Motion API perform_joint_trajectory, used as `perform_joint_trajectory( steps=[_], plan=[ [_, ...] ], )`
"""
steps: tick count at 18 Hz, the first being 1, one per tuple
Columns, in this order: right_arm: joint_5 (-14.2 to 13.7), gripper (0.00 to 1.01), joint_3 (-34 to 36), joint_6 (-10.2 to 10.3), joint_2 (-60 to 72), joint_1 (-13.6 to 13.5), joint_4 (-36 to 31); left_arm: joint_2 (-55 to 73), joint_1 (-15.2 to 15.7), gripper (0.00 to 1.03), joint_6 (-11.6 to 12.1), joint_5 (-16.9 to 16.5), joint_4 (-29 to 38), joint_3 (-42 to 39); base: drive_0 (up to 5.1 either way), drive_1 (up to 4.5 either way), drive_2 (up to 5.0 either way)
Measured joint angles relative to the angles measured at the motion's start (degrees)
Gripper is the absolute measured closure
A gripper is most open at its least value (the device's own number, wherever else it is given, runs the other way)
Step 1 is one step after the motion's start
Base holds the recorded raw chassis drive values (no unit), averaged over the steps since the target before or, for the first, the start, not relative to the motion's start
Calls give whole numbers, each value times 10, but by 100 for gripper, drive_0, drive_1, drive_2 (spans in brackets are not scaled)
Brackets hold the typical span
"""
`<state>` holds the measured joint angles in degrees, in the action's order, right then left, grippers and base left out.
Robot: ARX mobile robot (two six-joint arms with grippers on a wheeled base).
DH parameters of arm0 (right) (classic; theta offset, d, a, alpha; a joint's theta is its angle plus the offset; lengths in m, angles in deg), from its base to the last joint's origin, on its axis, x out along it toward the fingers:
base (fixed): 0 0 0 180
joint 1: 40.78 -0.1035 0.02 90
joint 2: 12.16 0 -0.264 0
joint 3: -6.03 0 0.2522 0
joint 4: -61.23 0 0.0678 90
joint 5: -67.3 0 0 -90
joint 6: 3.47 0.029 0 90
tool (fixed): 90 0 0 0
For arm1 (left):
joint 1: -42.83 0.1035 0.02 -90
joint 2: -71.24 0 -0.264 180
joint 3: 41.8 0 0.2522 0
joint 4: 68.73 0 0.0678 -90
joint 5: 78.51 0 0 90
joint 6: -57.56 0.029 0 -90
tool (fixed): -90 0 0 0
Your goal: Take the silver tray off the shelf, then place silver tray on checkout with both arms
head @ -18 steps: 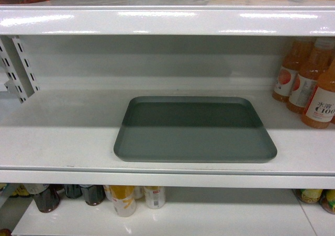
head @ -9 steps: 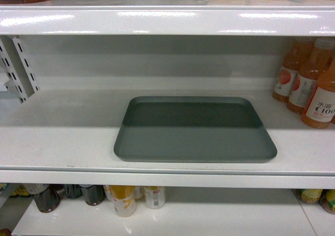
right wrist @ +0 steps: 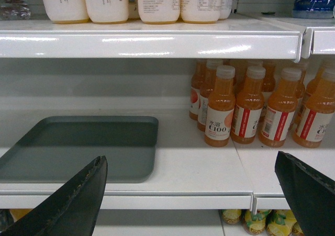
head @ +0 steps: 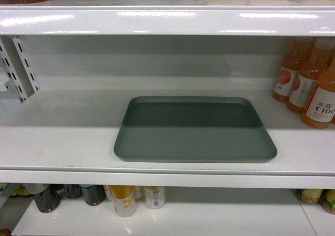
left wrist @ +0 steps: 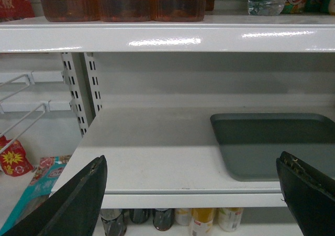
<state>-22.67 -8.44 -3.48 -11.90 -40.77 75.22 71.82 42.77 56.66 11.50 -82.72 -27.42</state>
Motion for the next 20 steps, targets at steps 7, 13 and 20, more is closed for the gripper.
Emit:
perform_joint_trajectory(
  steps=[7, 13, 20],
  plan=[
    [0, 3, 0, 0, 0, 0, 0, 0, 0, 5, 0, 0, 0, 0, 0, 0, 0],
    [128, 3, -63, -24, 220, -2, 46, 247, -66, 5, -7, 209, -80, 84, 0, 0, 0],
    [93, 3, -179, 2, 807, -42, -309, 878, -60, 5, -44, 97, 259, 245, 0, 0, 0]
  ],
)
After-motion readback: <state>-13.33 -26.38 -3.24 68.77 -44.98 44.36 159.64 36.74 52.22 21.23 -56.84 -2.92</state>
